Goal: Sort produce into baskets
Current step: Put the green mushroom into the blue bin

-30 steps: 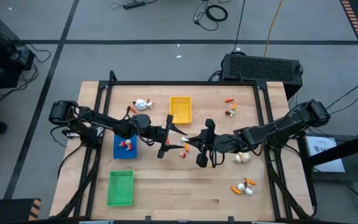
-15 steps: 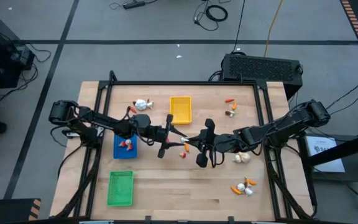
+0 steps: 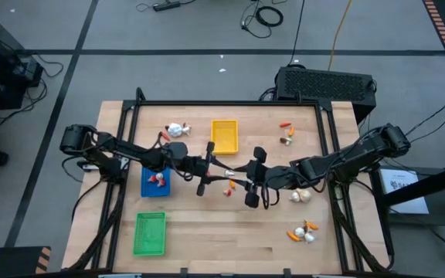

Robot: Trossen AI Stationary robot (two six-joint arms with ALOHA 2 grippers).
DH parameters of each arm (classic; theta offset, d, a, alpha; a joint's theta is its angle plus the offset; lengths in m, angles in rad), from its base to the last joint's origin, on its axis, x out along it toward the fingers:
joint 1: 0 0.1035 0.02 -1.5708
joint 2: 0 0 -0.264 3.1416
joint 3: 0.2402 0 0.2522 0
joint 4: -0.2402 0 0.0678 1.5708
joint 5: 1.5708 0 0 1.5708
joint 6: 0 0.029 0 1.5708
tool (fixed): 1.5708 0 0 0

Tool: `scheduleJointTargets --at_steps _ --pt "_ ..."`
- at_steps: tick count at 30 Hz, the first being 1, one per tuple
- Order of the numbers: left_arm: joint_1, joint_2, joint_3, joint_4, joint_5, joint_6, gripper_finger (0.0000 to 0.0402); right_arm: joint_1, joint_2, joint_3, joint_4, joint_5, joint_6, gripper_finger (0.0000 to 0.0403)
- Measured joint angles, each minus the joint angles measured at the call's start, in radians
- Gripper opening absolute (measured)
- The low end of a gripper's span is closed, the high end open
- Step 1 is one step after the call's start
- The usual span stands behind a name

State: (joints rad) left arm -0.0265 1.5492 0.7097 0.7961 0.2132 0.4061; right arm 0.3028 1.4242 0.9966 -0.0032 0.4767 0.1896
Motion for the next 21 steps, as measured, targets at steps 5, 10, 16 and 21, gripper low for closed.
scheduleJointTargets --at_steps 5,10,16,21 --pt "-0.002 -0.118 0.000 -0.284 -0.122 -0.011 0.0142 -0.010 0.000 0.000 -0.102 0.001 0.003 0.0194" --pt "-0.018 -0.308 0.001 -0.722 -0.265 -0.153 0.0141 -0.020 0.015 0.000 -0.204 -0.007 0.015 0.0215" --pt "-0.034 -0.511 0.001 -1.348 -0.321 -0.512 0.0141 -0.022 0.058 0.000 -0.205 -0.007 -0.028 0.0219" --pt "-0.062 -0.592 0.000 -1.736 -0.300 -0.841 0.0141 -0.022 0.080 0.000 -0.208 -0.008 -0.080 0.0219"
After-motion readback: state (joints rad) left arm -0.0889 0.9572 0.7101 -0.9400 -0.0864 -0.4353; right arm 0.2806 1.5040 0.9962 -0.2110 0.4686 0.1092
